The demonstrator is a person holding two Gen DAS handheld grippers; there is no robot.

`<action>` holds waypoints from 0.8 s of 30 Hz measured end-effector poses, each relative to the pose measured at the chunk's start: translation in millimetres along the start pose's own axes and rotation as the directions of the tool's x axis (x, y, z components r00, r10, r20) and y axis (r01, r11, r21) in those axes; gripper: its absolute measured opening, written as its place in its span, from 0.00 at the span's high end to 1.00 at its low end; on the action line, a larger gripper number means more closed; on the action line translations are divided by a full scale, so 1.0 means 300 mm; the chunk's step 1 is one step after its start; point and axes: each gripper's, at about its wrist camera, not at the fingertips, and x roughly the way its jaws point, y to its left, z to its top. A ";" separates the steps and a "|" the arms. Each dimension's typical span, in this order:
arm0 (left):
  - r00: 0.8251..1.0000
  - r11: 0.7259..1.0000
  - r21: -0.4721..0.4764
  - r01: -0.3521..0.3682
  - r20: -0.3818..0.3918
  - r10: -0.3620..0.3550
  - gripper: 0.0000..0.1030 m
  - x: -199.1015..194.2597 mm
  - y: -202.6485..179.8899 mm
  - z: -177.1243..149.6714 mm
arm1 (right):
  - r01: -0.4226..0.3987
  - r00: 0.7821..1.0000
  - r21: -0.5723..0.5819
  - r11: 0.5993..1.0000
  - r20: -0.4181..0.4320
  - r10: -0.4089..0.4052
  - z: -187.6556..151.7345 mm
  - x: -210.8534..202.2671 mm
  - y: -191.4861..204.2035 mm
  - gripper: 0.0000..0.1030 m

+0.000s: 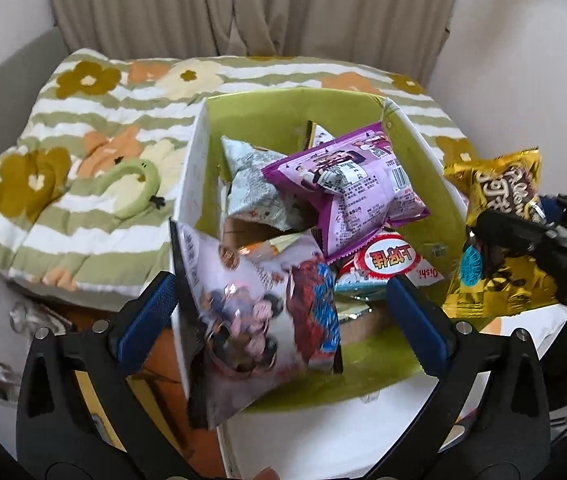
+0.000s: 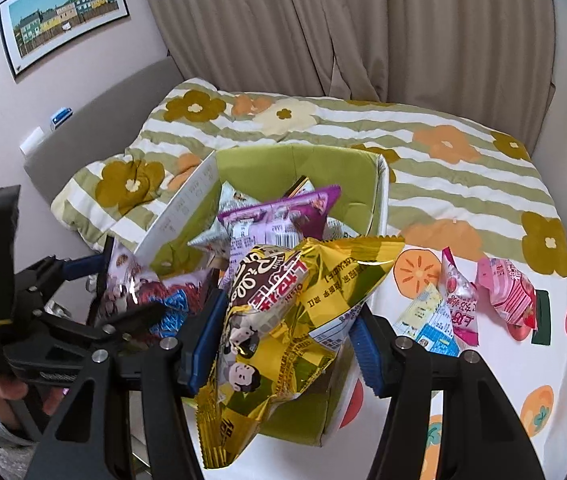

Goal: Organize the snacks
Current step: 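Carry both bags over the green box and open both tools to drop them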

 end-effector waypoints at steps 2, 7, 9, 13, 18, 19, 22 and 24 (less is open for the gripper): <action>1.000 1.000 -0.006 -0.015 0.017 0.015 0.00 -0.023 -0.004 -0.014 | 0.006 1.000 -0.020 1.000 -0.009 -0.007 -0.009 0.008 0.014 0.47; 0.998 0.998 -0.037 -0.053 0.030 0.054 0.00 -0.060 0.005 -0.012 | -0.012 1.000 -0.058 0.998 -0.024 0.010 -0.020 0.036 0.033 0.47; 0.999 0.997 -0.064 -0.033 0.040 0.036 0.00 -0.075 0.020 -0.013 | -0.012 1.000 -0.063 0.998 -0.026 0.011 -0.014 0.049 0.036 0.47; 0.999 0.996 -0.078 -0.037 0.024 0.039 0.00 -0.070 0.036 -0.024 | -0.022 0.999 -0.064 0.998 -0.037 0.019 -0.013 0.087 0.046 0.38; 0.999 0.996 -0.086 -0.036 0.020 0.037 0.00 -0.080 0.032 -0.042 | -0.043 0.998 -0.069 0.997 0.044 0.046 -0.039 0.078 0.042 0.00; 0.999 0.996 -0.083 -0.038 0.018 0.040 0.00 -0.078 0.029 -0.045 | -0.043 0.998 -0.071 0.997 0.052 0.046 -0.047 0.071 0.038 0.00; 0.999 0.996 -0.078 -0.037 0.004 0.037 0.00 -0.068 0.021 -0.047 | -0.037 0.999 -0.080 0.996 0.026 0.039 -0.066 0.072 0.036 0.00; 1.000 0.997 -0.074 -0.031 0.004 0.031 0.00 -0.070 0.013 -0.048 | -0.032 0.999 -0.077 0.996 0.015 0.034 -0.076 0.068 0.032 0.00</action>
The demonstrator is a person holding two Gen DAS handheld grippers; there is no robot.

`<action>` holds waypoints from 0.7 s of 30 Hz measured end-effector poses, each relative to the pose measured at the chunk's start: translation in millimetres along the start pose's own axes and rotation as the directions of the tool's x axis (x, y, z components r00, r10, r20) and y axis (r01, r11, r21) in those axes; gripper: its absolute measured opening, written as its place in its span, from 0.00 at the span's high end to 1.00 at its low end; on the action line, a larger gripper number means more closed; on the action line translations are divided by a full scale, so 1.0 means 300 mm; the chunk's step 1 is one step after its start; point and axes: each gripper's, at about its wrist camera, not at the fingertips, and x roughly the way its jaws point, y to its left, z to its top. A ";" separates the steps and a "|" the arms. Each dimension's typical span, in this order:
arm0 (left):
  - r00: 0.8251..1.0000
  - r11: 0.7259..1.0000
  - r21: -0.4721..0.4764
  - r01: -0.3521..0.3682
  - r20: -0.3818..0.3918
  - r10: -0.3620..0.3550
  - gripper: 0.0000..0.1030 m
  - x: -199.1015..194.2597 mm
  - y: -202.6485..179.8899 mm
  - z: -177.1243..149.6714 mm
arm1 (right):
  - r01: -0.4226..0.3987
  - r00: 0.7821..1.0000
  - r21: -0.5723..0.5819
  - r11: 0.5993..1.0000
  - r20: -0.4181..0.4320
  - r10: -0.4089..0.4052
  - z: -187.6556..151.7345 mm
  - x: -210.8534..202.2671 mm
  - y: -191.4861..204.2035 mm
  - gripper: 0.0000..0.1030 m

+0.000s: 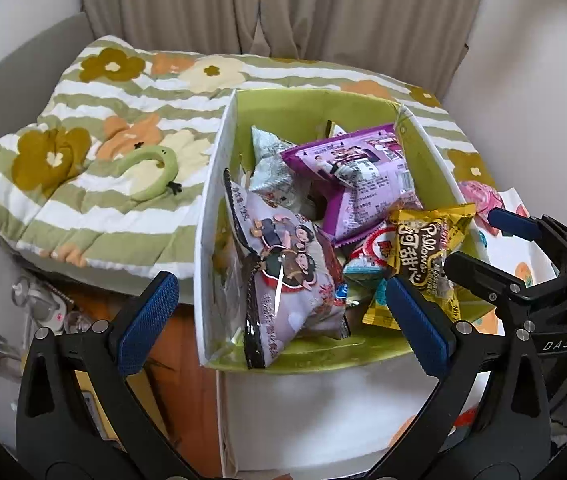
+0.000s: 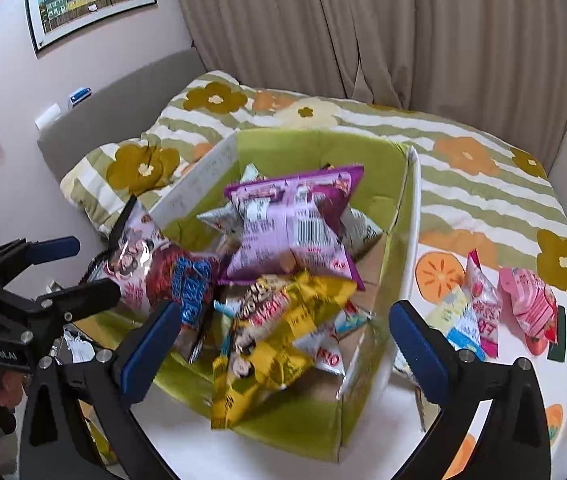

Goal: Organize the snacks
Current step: 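Carry both bags over the green box and open both tools to drop them, then move both tools back from the box toward the remaining snacks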

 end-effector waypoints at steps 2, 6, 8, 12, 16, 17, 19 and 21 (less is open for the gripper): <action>1.000 1.000 0.004 0.000 0.008 0.000 0.00 -0.010 -0.007 -0.001 | 0.002 1.000 0.011 1.000 0.000 -0.002 -0.004 -0.010 -0.001 0.00; 0.999 1.000 0.016 0.023 0.026 -0.023 0.00 -0.034 -0.030 0.002 | 0.012 1.000 0.028 1.000 0.005 -0.012 -0.010 -0.043 -0.014 0.00; 0.999 0.999 0.022 0.036 0.027 -0.037 0.00 -0.036 -0.043 0.008 | 0.020 1.000 0.040 0.999 0.008 -0.021 -0.011 -0.061 -0.018 0.00; 0.997 0.997 0.035 0.070 0.027 -0.071 0.00 -0.041 -0.083 0.019 | 0.037 0.999 0.072 0.997 0.018 -0.038 -0.012 -0.105 -0.039 0.00; 0.994 0.994 0.056 0.096 0.045 -0.099 0.00 -0.057 -0.145 0.034 | 0.051 0.998 0.110 0.993 0.032 -0.055 -0.021 -0.165 -0.088 0.00; 0.993 0.993 0.058 0.100 0.050 -0.103 0.00 -0.061 -0.158 0.036 | 0.054 0.998 0.121 0.991 0.035 -0.059 -0.025 -0.183 -0.108 0.00; 0.992 0.992 0.061 0.107 0.063 -0.111 0.00 -0.071 -0.201 0.051 | 0.064 0.997 0.137 0.988 0.041 -0.071 -0.033 -0.212 -0.149 0.00; 0.990 0.991 0.063 0.117 0.071 -0.121 0.00 -0.081 -0.243 0.063 | 0.079 0.994 0.151 0.985 0.057 -0.089 -0.037 -0.244 -0.195 0.00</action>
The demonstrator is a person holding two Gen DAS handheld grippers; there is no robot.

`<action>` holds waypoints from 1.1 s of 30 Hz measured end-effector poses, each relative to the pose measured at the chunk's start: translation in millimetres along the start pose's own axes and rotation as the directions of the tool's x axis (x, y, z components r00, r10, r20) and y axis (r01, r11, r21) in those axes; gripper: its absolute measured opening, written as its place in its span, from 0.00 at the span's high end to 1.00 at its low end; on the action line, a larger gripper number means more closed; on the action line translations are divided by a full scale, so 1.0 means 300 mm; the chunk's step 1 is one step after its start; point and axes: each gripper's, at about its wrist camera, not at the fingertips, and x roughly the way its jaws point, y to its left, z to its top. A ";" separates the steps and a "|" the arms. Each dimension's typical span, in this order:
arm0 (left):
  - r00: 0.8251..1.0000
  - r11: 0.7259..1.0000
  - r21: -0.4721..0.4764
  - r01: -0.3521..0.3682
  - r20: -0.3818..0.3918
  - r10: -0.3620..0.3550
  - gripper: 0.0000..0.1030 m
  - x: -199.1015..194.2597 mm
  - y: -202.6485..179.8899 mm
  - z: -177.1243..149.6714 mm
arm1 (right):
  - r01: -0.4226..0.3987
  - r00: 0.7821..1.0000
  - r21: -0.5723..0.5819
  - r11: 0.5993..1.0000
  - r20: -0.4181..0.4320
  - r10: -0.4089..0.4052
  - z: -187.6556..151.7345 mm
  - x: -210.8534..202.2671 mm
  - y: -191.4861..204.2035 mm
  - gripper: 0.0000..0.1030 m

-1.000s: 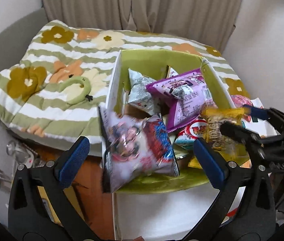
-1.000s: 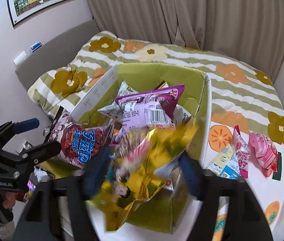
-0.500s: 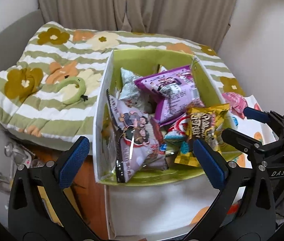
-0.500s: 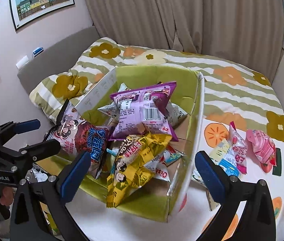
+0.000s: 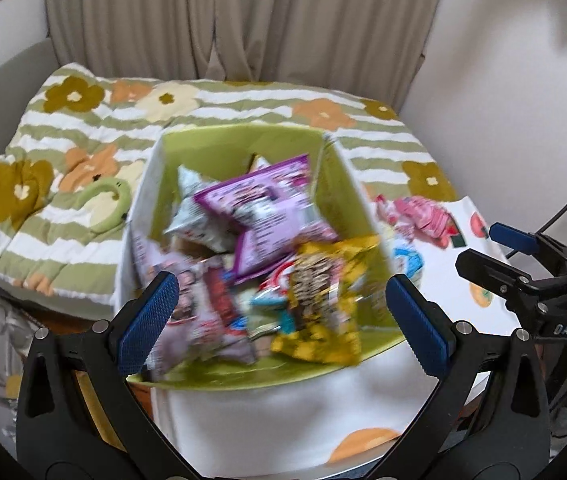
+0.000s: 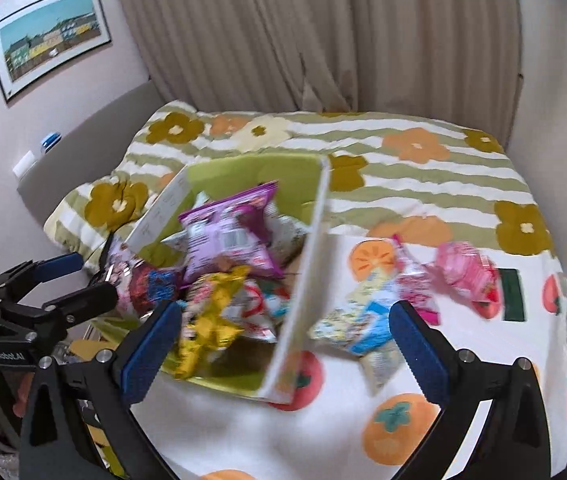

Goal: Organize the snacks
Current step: 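Move both tools back from the box toward the remaining snacks, then grasp the pink strawberry packet with left tool while right tool grasps the pink marshmallow bag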

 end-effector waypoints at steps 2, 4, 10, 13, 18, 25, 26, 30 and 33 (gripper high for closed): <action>1.000 1.000 0.009 0.009 0.013 -0.009 0.00 -0.003 -0.050 0.019 | 0.013 1.000 0.018 1.000 0.015 -0.014 0.009 -0.026 -0.055 0.00; 1.000 1.000 0.026 0.007 0.026 -0.008 0.00 0.003 -0.111 0.041 | 0.015 0.999 0.036 0.999 0.030 -0.016 0.022 -0.052 -0.121 0.00; 0.999 0.999 0.036 0.007 0.041 -0.009 0.00 0.062 -0.331 0.104 | 0.018 0.998 0.049 0.999 0.061 -0.021 0.066 -0.121 -0.329 0.00; 0.999 0.998 0.055 0.006 0.031 -0.007 0.00 0.120 -0.453 0.133 | 0.011 0.998 0.050 0.999 0.065 -0.015 0.095 -0.134 -0.438 0.00; 1.000 0.997 0.078 -0.010 -0.008 0.010 0.00 0.259 -0.611 0.163 | 0.004 0.998 0.033 0.999 0.056 -0.006 0.143 -0.120 -0.612 0.00; 0.990 0.997 0.062 -0.040 -0.132 0.048 0.00 0.530 -0.702 0.162 | -0.032 0.999 -0.055 0.998 -0.015 0.031 0.216 -0.008 -0.818 0.00; 0.985 0.997 0.056 -0.046 -0.162 0.055 0.00 0.583 -0.711 0.155 | -0.047 0.999 -0.069 0.997 -0.030 0.045 0.223 0.017 -0.844 0.00; 0.970 0.994 0.066 -0.089 -0.219 0.102 0.00 0.722 -0.721 0.144 | -0.098 0.992 -0.149 0.984 -0.089 0.086 0.239 0.142 -0.913 0.00; 0.957 0.990 0.090 -0.108 -0.261 0.128 0.00 0.819 -0.734 0.138 | -0.205 0.973 -0.207 0.957 -0.147 0.177 0.231 0.241 -0.927 0.00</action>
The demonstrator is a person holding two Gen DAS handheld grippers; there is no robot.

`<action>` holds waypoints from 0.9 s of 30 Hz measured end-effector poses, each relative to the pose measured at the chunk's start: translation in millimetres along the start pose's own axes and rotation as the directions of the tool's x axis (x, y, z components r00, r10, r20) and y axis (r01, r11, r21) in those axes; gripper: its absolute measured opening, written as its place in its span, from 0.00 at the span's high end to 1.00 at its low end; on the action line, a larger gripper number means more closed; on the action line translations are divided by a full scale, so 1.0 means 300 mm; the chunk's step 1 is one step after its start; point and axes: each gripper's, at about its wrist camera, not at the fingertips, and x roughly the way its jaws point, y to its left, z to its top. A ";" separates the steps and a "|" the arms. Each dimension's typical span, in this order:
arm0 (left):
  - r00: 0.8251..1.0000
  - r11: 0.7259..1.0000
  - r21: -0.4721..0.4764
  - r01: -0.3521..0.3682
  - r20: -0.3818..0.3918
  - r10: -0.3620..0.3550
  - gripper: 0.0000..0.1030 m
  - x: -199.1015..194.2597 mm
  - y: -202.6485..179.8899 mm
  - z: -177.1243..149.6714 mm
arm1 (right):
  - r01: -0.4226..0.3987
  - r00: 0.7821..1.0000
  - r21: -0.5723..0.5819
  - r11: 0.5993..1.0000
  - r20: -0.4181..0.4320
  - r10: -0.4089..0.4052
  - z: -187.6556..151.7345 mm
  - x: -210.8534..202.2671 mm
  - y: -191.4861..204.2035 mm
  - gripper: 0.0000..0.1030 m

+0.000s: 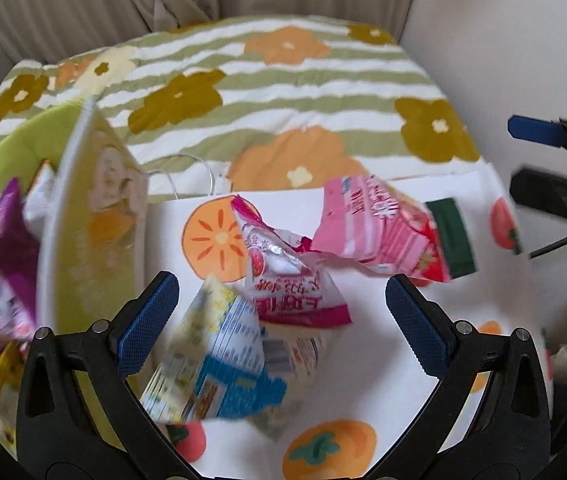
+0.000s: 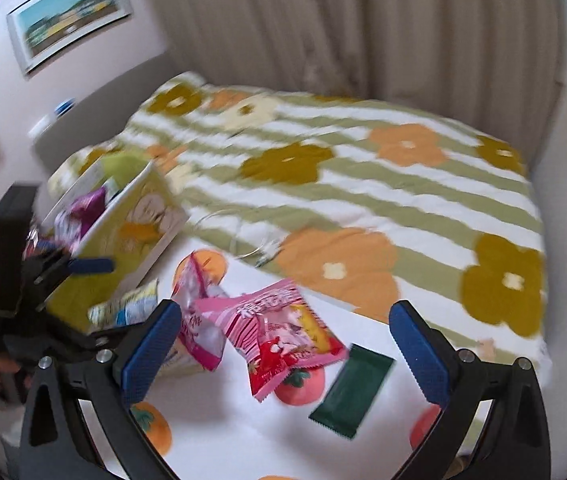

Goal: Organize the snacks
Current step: 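Grasp the pink strawberry packet with left tool while right tool grasps the pink marshmallow bag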

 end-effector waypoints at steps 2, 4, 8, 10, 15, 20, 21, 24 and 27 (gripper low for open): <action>0.999 1.000 0.004 -0.001 -0.037 0.001 0.01 0.062 -0.008 0.012 | -0.044 0.998 -0.053 0.998 -0.044 0.042 -0.005 0.066 -0.010 0.00; 0.998 1.000 0.007 -0.001 -0.063 0.001 0.01 0.109 -0.015 0.020 | -0.091 0.992 -0.091 0.992 -0.091 0.083 -0.016 0.132 -0.020 0.00; 0.995 1.000 0.020 -0.021 -0.101 0.023 0.01 0.184 -0.025 0.024 | -0.180 0.974 -0.131 0.975 -0.161 0.158 -0.038 0.242 -0.028 0.00; 0.993 1.000 0.011 -0.025 -0.117 0.026 0.03 0.215 -0.022 0.026 | -0.199 0.967 -0.140 0.970 -0.191 0.171 -0.045 0.290 -0.038 0.00; 0.987 0.999 -0.009 -0.044 -0.157 0.042 0.17 0.284 -0.007 0.028 | -0.256 0.944 -0.170 0.952 -0.255 0.208 -0.054 0.384 -0.060 0.00; 0.987 1.000 -0.025 -0.008 -0.159 0.004 0.38 0.298 -0.001 0.035 | -0.316 0.920 -0.163 0.935 -0.293 0.260 -0.055 0.447 -0.072 0.00; 0.987 0.999 -0.031 0.013 -0.157 -0.018 0.48 0.296 0.000 0.036 | -0.323 0.916 -0.165 0.932 -0.301 0.265 -0.055 0.457 -0.071 0.00; 0.986 1.000 -0.024 0.016 -0.163 -0.020 0.52 0.296 -0.011 0.037 | -0.340 0.907 -0.170 0.925 -0.320 0.275 -0.057 0.484 -0.063 0.00; 0.986 0.999 -0.038 0.021 -0.162 -0.027 0.54 0.288 -0.011 0.037 | -0.360 0.897 -0.164 0.919 -0.332 0.292 -0.059 0.503 -0.060 0.00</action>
